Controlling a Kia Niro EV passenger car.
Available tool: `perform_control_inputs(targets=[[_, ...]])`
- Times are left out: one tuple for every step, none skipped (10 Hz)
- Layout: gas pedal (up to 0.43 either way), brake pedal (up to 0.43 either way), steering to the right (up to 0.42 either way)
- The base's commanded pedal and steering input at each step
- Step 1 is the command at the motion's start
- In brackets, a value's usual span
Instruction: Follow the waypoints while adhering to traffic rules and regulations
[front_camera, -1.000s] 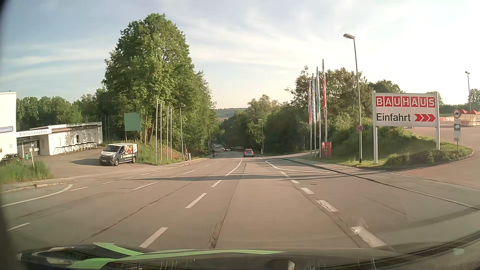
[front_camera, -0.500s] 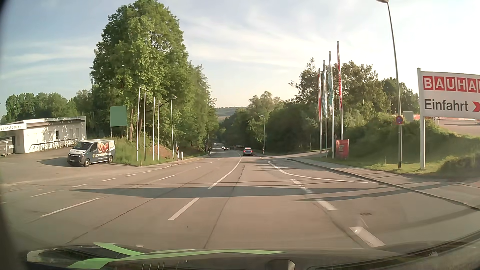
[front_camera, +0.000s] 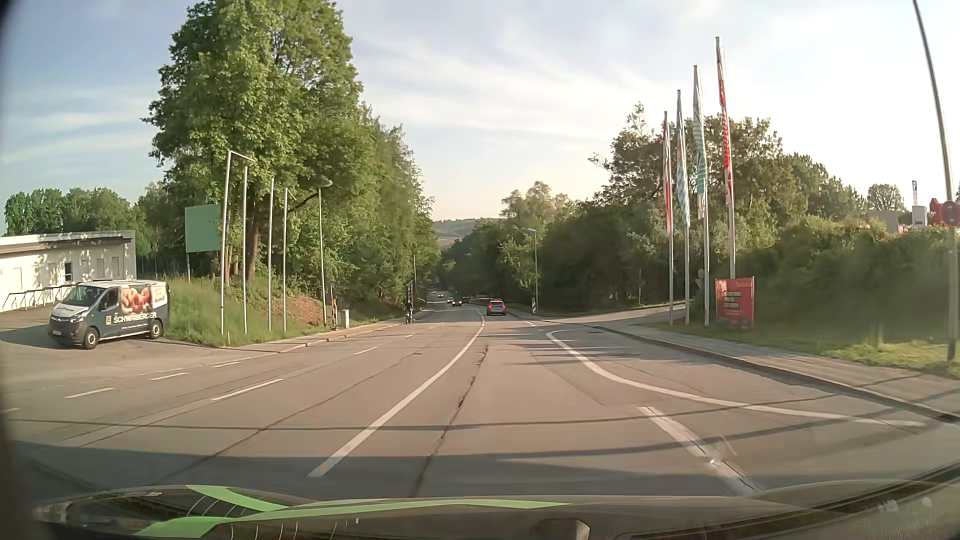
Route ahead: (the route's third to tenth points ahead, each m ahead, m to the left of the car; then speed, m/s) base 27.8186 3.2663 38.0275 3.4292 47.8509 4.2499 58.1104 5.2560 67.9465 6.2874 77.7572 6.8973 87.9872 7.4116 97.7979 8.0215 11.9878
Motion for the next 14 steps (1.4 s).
perform_control_inputs(targets=[[0.0,0.14,-0.005],[0.0,0.14,-0.004],[0.0,0.14,-0.004],[0.0,0.14,-0.005],[0.0,0.14,-0.005],[0.0,0.14,-0.007],[0.0,0.14,-0.01],[0.0,0.14,-0.011],[0.0,0.14,-0.011],[0.0,0.14,-0.009],[0.0,0.14,-0.007],[0.0,0.14,-0.005],[0.0,0.146,-0.006],[0.0,0.146,-0.005]])
